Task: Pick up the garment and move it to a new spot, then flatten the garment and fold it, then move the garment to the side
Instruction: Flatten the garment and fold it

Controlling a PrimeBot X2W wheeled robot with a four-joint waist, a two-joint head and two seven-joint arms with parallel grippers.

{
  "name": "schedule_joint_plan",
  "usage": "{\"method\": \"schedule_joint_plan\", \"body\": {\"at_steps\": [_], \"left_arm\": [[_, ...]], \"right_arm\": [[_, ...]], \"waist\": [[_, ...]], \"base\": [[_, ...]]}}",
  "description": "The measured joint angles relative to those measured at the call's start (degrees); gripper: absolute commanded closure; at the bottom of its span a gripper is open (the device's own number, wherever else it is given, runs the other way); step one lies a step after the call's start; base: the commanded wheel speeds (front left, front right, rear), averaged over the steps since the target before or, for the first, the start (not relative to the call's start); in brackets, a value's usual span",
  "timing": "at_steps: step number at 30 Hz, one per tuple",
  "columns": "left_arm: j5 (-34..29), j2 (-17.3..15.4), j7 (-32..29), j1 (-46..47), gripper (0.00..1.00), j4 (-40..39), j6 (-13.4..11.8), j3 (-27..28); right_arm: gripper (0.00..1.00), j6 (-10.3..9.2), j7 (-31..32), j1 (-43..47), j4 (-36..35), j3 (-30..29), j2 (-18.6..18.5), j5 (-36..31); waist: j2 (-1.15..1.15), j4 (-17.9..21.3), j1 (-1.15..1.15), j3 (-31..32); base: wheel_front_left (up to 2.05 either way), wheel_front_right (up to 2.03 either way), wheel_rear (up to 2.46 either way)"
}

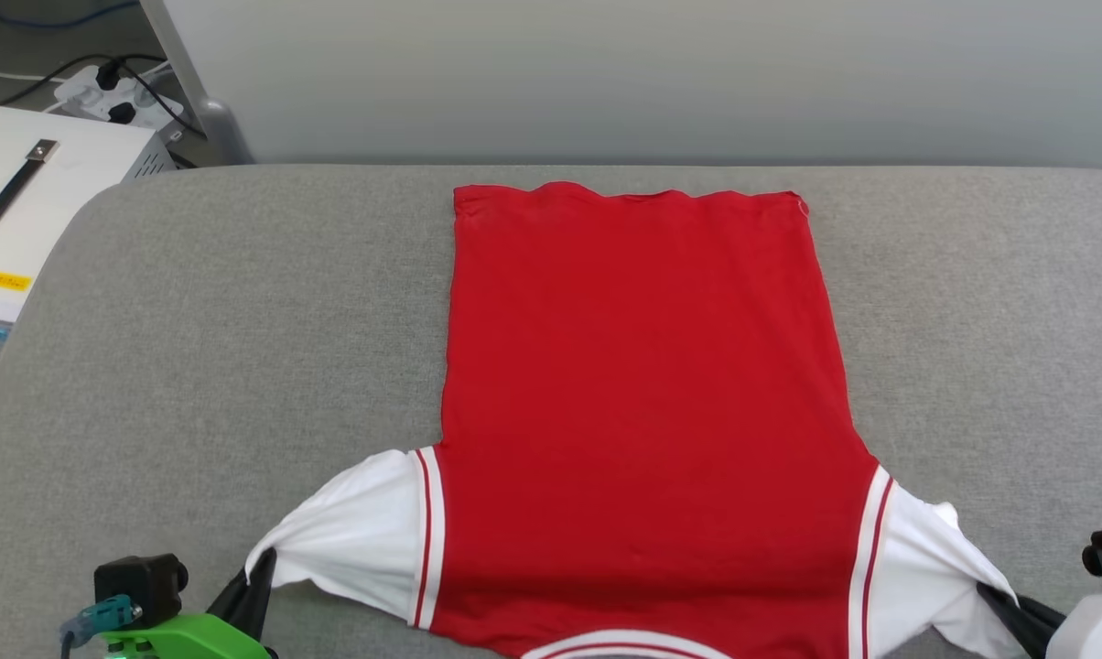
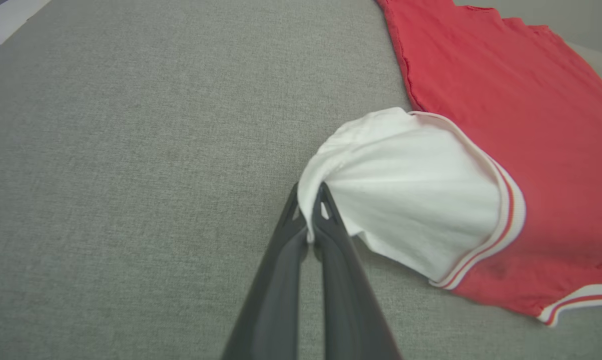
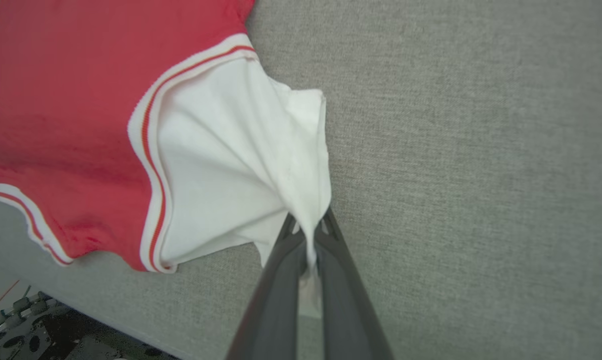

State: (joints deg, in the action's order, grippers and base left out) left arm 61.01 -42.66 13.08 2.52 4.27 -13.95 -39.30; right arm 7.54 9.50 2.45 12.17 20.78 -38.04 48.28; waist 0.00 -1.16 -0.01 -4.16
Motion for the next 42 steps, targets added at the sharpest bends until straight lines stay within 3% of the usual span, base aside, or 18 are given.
{"method": "schedule_joint_plan", "body": {"at_steps": [6,7,8,9,16,22,25,30,37,42], "left_arm": [[-0.1,1.6,0.0,0.1,1.0,0.9,0.0,-0.9],[-0.2,1.8,0.0,0.4,1.0,0.9,0.0,-1.0],[-0.4,2.0,0.0,0.6,1.0,1.0,0.0,-1.1],[-0.9,2.1,0.0,1.0,1.0,1.0,0.0,-1.3],[-3.2,2.9,0.5,4.4,1.0,-0.8,-0.6,-1.3],[-6.4,3.3,0.6,7.7,1.0,-4.4,-1.8,-1.1],[-8.2,3.6,0.9,9.9,1.0,-6.4,-2.4,-0.9],[-10.3,5.0,1.0,13.5,1.0,-8.4,-2.7,-1.0],[-13.2,7.1,1.1,16.8,1.0,-10.0,-2.9,-0.9],[-13.8,9.2,1.3,18.7,1.0,-10.4,-2.5,-0.5]], "right_arm": [[0.98,0.0,4.0,2.0,-0.6,-2.0,1.7,-1.4],[0.79,0.0,4.5,2.0,-0.9,-2.4,2.2,-1.6],[0.05,0.0,4.8,1.9,-1.1,-2.7,2.5,-1.9],[0.0,0.0,5.0,1.9,-1.5,-3.1,2.8,-2.4],[0.0,-0.01,5.4,-3.2,-7.3,-7.3,2.3,-5.8],[0.0,-0.01,6.3,-15.4,-12.1,-13.5,1.3,-8.8],[0.0,-0.01,10.8,-24.9,-12.0,-14.3,0.7,-8.9],[0.0,-0.01,25.1,-40.5,-7.1,-11.0,-1.6,-8.6],[0.0,-0.01,44.1,-59.3,4.8,-5.8,0.0,-8.5],[0.0,-0.01,51.1,-67.0,11.5,-3.9,1.6,-11.5]], "waist": [[0.0,-0.5,0.0,-1.9],[0.0,-0.5,0.0,-2.2],[0.0,-0.6,0.0,-2.5],[0.0,-0.7,0.0,-2.8],[0.0,-1.0,0.0,-4.7],[0.0,-1.9,0.0,-7.6],[0.0,-2.6,0.0,-10.0],[0.0,-4.3,0.01,-14.4],[0.0,-6.9,0.01,-21.0],[0.0,-8.8,0.01,-25.3]], "base": [[0.0,0.0,0.0],[0.0,0.0,0.0],[0.0,0.0,0.0],[0.0,0.0,0.0],[0.0,0.0,0.0],[0.0,0.0,0.0],[0.0,0.0,0.0],[0.0,0.0,0.0],[0.0,0.0,0.0],[0.0,0.0,0.0]]}}
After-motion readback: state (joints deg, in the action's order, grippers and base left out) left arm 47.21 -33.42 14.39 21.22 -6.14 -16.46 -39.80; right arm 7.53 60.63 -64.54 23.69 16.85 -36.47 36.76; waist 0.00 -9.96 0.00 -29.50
